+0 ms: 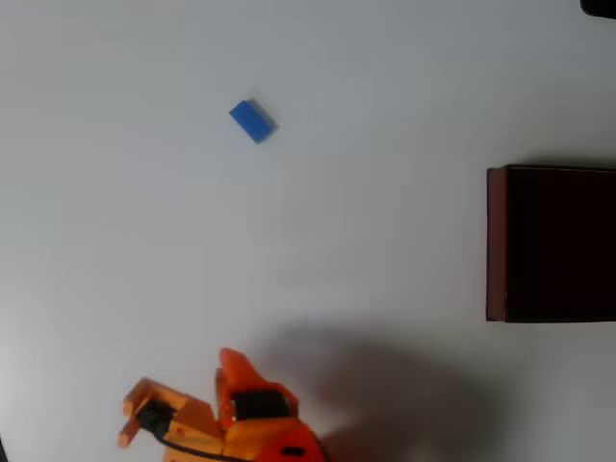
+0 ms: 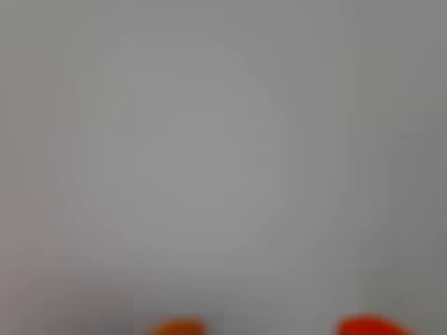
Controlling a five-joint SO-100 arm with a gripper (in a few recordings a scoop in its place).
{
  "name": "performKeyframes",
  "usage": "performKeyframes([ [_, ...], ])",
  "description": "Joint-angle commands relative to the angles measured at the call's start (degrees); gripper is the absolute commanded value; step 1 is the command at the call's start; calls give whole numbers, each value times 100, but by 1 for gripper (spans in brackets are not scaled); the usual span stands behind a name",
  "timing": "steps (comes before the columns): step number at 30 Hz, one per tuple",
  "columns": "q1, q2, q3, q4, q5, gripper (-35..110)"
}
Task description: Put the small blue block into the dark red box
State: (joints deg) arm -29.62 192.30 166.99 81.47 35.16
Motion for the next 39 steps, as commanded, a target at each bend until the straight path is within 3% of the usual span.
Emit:
performKeyframes([
  [1, 598, -44, -571, 334, 510, 10],
  [6, 1327, -1116, -1090, 149, 1371, 14],
  [14, 1538, -4280, -2979, -132, 2180, 16],
  [39, 1714, -8622, -5845, -905, 2268, 19],
])
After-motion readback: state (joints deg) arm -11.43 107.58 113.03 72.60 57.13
